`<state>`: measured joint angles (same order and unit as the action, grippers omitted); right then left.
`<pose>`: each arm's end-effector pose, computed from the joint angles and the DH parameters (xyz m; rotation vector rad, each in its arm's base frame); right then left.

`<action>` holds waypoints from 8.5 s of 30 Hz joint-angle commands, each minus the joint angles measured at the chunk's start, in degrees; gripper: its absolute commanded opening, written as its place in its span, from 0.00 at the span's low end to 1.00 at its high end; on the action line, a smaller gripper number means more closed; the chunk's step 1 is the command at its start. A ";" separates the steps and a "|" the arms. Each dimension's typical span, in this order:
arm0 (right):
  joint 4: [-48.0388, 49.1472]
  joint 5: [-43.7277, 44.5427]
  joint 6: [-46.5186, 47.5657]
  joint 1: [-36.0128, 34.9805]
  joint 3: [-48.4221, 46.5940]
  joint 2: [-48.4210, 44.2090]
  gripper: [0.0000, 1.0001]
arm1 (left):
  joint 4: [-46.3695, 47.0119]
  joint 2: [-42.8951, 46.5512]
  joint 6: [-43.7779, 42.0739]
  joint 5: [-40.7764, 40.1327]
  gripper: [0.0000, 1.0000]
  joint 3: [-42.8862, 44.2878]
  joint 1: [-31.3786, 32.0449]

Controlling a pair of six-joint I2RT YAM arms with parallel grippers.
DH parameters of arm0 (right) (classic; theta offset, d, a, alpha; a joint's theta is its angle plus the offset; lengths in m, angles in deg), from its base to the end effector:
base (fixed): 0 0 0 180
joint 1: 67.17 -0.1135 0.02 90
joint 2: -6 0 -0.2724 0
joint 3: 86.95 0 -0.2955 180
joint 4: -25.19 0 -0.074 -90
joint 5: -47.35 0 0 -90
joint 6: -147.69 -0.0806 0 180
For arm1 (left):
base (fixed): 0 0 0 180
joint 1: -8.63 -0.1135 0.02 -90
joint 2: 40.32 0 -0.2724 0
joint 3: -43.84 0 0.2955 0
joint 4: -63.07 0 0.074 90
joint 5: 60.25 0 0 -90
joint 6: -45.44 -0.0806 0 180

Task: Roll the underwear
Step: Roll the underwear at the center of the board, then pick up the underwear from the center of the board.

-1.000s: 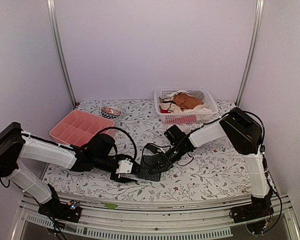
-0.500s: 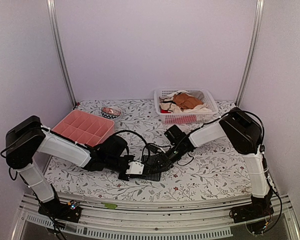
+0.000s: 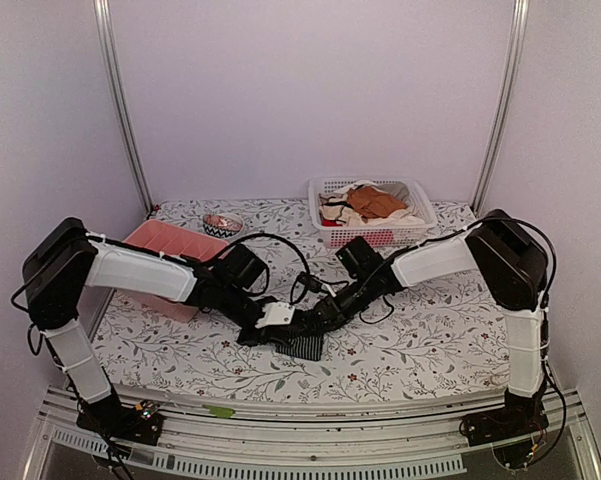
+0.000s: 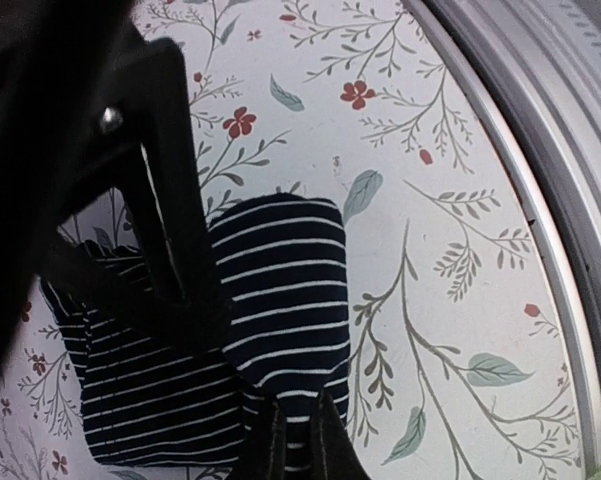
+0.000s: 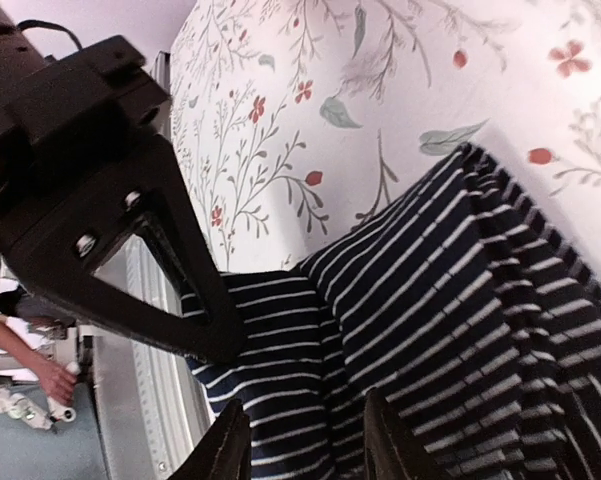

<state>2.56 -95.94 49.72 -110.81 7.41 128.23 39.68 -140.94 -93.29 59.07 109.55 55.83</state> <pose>0.2920 0.3677 0.0628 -1.1664 2.4237 1.5228 0.2349 -0.3118 0.0894 1.9901 1.5430 -0.6474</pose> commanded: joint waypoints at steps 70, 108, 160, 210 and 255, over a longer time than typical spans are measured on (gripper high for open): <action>0.84 -4.58 -3.04 -1.53 -2.61 2.55 0.00 | 3.69 19.46 4.71 13.33 0.65 -8.43 -19.87; 4.71 7.98 -1.32 4.22 3.45 -5.69 0.35 | -4.49 -2.36 -2.08 -4.94 0.00 0.84 0.60; 0.51 40.41 30.55 -15.32 10.21 -10.87 0.00 | -54.23 -37.35 0.17 14.81 0.03 45.45 -9.15; 6.95 -4.80 -1.81 0.90 5.14 7.82 0.00 | 38.23 7.12 -3.13 -13.76 0.84 -20.60 6.42; 6.35 13.92 -7.10 9.18 11.38 -13.76 0.73 | -14.09 2.19 9.94 1.23 0.00 6.83 -5.70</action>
<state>10.62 -88.10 42.53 -101.28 17.20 118.29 36.03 -141.58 -92.78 51.51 111.13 56.10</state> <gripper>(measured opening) 0.723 0.150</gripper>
